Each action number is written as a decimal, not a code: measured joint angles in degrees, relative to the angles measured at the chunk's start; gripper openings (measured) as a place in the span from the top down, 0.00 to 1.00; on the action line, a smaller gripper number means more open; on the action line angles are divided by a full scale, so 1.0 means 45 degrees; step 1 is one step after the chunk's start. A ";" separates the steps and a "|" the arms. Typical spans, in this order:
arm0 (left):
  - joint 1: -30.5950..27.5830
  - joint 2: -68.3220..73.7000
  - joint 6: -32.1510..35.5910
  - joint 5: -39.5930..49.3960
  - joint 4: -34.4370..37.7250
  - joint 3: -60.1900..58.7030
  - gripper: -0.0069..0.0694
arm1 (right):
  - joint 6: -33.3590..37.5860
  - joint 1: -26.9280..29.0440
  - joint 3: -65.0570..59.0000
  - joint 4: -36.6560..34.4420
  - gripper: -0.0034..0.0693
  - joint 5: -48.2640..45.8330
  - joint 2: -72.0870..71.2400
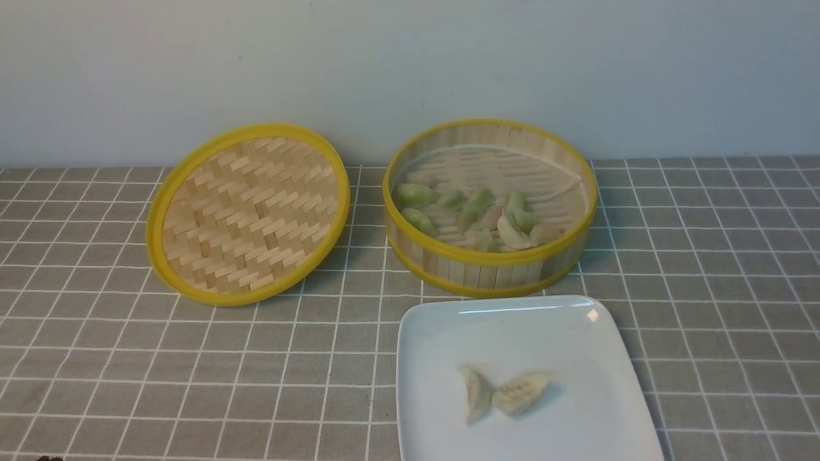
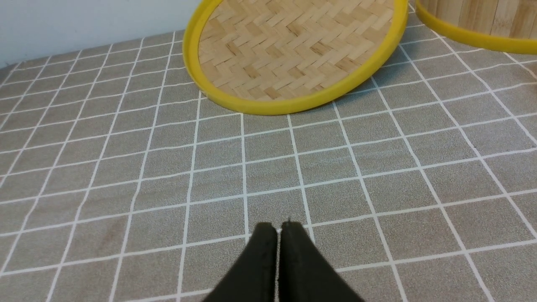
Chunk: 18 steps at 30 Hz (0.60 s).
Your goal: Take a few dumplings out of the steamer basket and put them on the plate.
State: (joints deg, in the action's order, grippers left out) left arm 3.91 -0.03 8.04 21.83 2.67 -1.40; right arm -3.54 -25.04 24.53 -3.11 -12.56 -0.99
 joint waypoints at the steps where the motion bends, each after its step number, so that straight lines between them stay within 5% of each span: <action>1: 0.0000 0.0000 0.0000 0.0000 0.0000 0.0000 0.92 | 0.0000 0.0000 0.0000 0.0000 0.97 0.0000 0.0000; 18: 0.0000 0.0000 0.0000 0.0000 0.0011 0.0000 0.92 | 0.0000 0.0000 -0.0035 -0.0506 0.97 0.0000 0.0000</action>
State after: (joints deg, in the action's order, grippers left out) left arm 3.91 -0.03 8.04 21.83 2.72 -1.40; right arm -3.54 -25.04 24.37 -5.39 -12.56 -0.99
